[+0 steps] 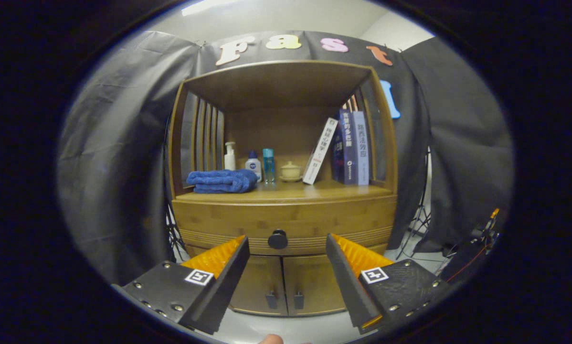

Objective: Pull open the drawer, take out the items inside it, and place them on the countertop above the cabinet.

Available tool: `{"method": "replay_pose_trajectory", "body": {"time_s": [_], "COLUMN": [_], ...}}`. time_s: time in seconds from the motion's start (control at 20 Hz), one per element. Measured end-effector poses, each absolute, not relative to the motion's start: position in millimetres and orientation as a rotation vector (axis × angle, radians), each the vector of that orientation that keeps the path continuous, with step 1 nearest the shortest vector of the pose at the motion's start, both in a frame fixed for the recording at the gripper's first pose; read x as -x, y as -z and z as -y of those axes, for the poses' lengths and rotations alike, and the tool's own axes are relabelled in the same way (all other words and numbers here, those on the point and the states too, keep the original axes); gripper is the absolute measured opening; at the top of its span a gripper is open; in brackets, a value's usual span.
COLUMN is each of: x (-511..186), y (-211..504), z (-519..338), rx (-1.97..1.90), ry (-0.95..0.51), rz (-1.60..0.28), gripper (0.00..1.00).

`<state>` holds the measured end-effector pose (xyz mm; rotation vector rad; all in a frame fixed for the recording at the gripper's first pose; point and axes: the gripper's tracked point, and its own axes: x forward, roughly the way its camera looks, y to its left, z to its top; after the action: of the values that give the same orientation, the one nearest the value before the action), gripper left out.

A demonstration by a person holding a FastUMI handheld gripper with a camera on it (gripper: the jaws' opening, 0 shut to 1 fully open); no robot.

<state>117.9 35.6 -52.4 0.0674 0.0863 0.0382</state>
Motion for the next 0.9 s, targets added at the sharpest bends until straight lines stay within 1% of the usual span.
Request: {"method": "replay_pose_trajectory", "body": {"time_s": [0.25, 0.35, 0.45, 0.55, 0.6, 0.65, 0.85, 0.9], "x": [-182.1, -202.4, -217.7, -229.9, -239.7, -234.8, -239.0, -239.5], "y": [82.2, 92.3, 100.6, 107.9, 109.2, 110.7, 112.1, 111.4], "z": [-53.1, -53.7, -48.9, -46.2, -51.1, -55.1, -57.4, -57.5], "rx": [-0.104, -0.115, -0.132, -0.138, -0.156, -0.155, -0.121, -0.118], "ry": [-0.051, -0.042, -0.017, 0.0, -0.026, -0.036, -0.035, -0.032], "rz": [-0.136, -0.156, -0.174, -0.187, -0.194, -0.193, -0.2, -0.196], "gripper": [0.97, 0.85, 0.82, 0.76, 0.7, 0.65, 0.44, 0.44]}}
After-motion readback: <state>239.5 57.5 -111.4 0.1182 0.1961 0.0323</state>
